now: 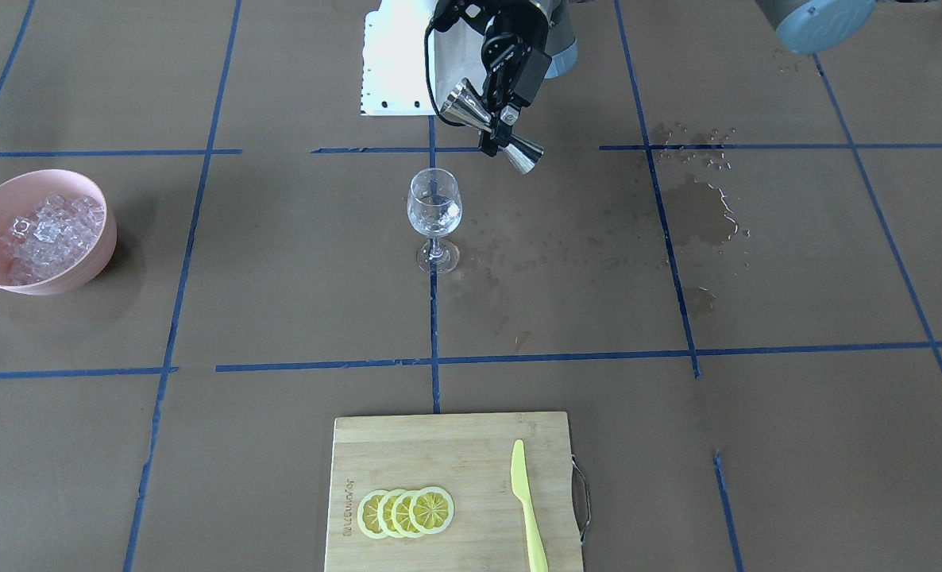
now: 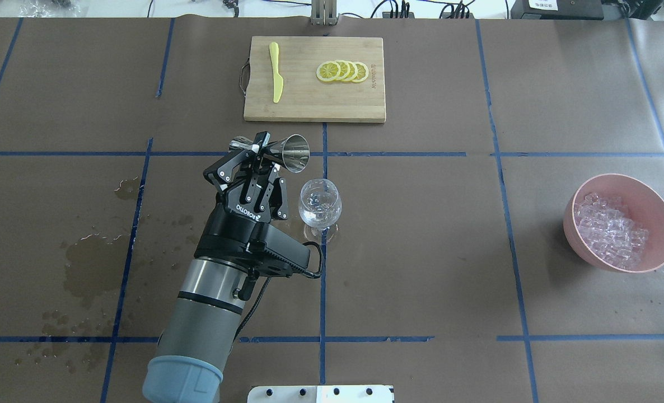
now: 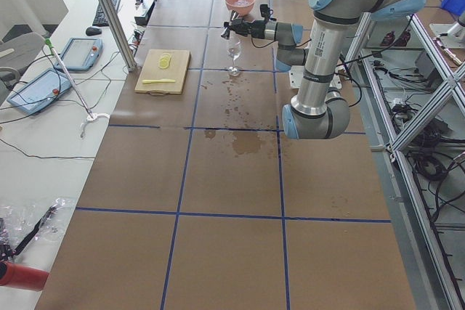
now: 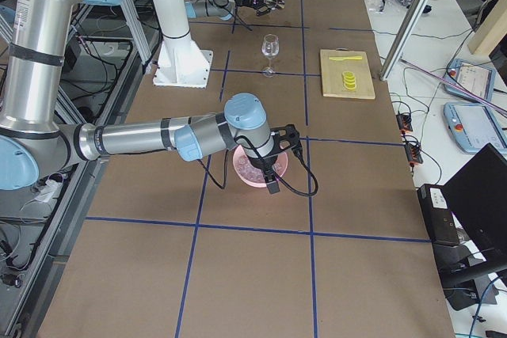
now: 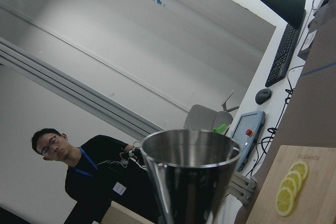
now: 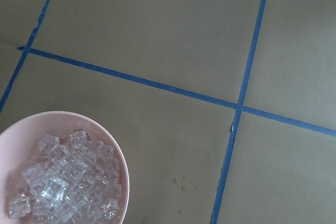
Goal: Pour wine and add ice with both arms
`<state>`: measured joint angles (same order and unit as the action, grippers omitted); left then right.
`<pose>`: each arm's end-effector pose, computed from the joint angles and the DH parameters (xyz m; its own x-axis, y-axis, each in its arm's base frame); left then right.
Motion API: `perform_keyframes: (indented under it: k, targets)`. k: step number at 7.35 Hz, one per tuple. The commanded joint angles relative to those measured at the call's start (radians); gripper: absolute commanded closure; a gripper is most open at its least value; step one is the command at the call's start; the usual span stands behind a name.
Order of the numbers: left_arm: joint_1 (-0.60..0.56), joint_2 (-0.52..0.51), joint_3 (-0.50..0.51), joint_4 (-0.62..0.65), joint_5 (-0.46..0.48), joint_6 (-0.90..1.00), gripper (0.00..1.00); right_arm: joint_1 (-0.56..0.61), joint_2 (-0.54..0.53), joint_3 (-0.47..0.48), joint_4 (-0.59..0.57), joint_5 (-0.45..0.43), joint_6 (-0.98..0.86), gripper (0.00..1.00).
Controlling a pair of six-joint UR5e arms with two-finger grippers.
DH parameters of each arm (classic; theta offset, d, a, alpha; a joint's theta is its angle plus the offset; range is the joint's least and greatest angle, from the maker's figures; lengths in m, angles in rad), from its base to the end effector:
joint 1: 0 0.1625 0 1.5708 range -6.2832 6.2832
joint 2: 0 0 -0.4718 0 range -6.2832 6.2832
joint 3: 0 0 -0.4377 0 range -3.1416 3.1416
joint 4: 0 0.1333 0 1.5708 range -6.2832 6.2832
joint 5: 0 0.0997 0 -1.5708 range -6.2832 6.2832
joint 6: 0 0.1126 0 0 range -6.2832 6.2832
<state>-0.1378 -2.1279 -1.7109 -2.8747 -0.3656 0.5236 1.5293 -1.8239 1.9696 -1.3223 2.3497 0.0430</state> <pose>0.5418 -0.3159 0.1745 0.9772 0.1771 0.1170 -0.0871 -0.1684 0.9819 0.0360 -0.4396 0.5914 0.7009 -0.2592 0.6645 0.0082 0.9345 0.3558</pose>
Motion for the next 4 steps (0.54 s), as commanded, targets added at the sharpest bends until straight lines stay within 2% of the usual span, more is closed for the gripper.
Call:
perform_keyframes:
  k: [1,4]
  targets:
    - [-0.003,0.052,-0.004,-0.090,-0.071,-0.154,1.00,0.000,0.000,0.000,0.000,-0.001,0.000,0.00]
    - [-0.005,0.205,-0.006,-0.276,-0.105,-0.165,1.00,0.000,0.002,-0.002,0.002,-0.001,-0.002,0.00]
